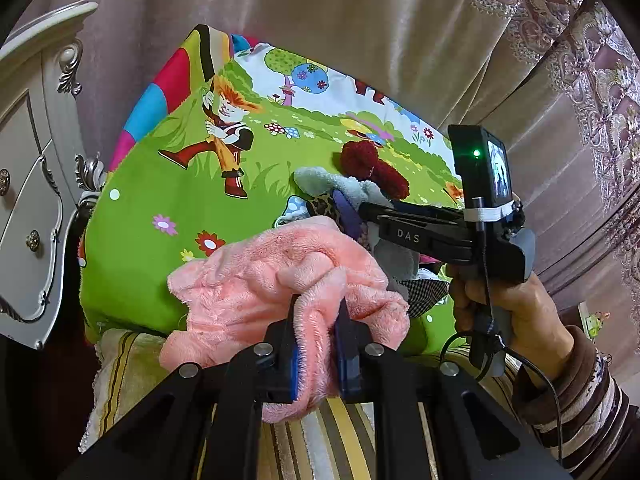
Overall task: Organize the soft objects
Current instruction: 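Grasp the white cloth with the right tool while the left tool holds the pink towel, then carry the pink towel and white cloth to the box and release both, then return both tools to the pile on the bed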
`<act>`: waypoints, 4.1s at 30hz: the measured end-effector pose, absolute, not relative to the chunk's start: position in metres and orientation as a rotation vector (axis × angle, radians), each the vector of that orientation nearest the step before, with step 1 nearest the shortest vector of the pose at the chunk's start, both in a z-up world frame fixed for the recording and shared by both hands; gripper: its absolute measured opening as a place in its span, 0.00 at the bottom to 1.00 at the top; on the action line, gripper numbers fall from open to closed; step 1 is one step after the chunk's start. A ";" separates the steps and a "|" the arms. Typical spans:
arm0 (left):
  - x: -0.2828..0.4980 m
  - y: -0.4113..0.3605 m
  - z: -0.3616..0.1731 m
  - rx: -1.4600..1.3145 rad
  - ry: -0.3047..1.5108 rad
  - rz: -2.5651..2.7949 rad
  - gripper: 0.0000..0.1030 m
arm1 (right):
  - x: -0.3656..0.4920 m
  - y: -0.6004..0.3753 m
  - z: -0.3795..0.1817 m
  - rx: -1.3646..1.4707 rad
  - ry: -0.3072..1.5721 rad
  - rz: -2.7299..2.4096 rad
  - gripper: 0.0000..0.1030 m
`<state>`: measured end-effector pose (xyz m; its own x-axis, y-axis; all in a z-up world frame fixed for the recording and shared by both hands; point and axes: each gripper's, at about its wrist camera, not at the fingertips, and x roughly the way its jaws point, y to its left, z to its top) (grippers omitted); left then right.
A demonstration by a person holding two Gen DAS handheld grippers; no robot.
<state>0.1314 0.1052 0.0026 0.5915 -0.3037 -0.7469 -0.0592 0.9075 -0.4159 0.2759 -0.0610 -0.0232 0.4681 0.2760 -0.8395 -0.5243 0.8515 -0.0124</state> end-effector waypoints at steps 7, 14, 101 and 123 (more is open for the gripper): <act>0.128 0.106 0.007 -0.430 0.915 -0.136 0.13 | 0.264 -0.074 0.008 -0.218 0.860 0.517 0.16; 0.123 0.105 0.015 -0.431 0.900 -0.128 0.13 | 0.252 -0.092 0.042 -0.164 0.785 0.520 0.14; 0.076 -0.294 0.047 -0.028 0.997 -0.798 0.55 | 0.028 -0.535 0.044 0.289 0.792 -0.298 0.69; 0.105 -0.182 0.045 -0.204 0.980 -0.621 0.55 | 0.058 -0.455 0.066 0.182 0.820 -0.131 0.71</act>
<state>0.1054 -0.1823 0.0452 0.4016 -0.5761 -0.7119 0.3982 0.8099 -0.4307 0.0583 -0.4550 0.0664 0.6754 -0.0457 -0.7361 0.1863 0.9763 0.1103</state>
